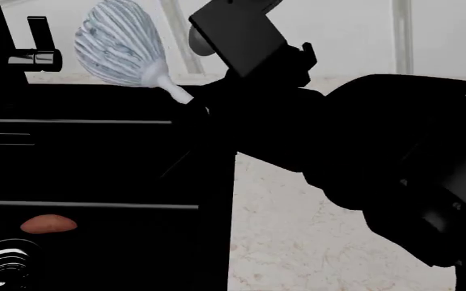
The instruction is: Pick the whisk from the counter and place it in the sink
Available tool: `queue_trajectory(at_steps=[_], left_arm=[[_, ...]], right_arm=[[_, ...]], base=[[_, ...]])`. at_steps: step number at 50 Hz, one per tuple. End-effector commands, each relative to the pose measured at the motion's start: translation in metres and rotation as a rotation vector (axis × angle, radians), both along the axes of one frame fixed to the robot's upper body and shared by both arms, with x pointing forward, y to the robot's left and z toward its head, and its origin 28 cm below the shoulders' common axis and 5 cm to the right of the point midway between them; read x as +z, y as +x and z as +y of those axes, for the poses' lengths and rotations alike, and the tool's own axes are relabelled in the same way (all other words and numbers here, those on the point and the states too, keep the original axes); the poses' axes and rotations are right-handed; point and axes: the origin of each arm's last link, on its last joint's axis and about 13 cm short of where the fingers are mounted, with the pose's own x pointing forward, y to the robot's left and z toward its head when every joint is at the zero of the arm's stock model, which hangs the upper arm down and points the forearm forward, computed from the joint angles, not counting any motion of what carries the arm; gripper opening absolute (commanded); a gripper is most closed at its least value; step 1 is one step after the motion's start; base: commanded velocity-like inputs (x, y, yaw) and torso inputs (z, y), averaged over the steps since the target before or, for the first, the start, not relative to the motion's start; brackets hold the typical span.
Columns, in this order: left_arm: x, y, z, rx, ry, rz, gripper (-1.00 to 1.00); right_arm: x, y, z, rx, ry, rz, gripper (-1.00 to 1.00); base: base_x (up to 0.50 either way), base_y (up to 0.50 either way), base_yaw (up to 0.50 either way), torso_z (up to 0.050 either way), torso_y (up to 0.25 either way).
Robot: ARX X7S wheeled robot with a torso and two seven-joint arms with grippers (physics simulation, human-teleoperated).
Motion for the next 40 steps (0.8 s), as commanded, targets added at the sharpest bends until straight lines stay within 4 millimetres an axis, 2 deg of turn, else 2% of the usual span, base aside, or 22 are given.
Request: queue_trajectory(at_steps=[1,12,21,32,40], left_arm=[[0.001,0.001,0.000,0.002,0.001,-0.006,1.00],[0.001,0.002,-0.001,-0.003,0.000,-0.007,1.00],[0.000,0.003,-0.001,-0.005,-0.004,-0.004,1.00],[0.001,0.005,-0.003,-0.016,-0.006,-0.004,1.00],[0.000,0.005,-0.002,-0.014,-0.008,-0.002,1.00]], right_arm=[[0.009,0.012,0.018,0.052,-0.047,-0.015,-1.00],[0.008,0.038,0.045,0.104,-0.034,-0.017,-1.00],[0.004,0.050,0.072,0.167,-0.056,-0.010,-1.00],[-0.024,0.064,0.102,0.214,-0.074,0.041,-1.00],[-0.037,0.076,0.111,0.199,-0.067,0.062,-1.00]], base=[[0.00,0.00,0.00,0.000,0.000],[0.00,0.00,0.00,0.000,0.000],[0.00,0.00,0.00,0.000,0.000],[0.00,0.00,0.00,0.000,0.000],[0.00,0.00,0.00,0.000,0.002]])
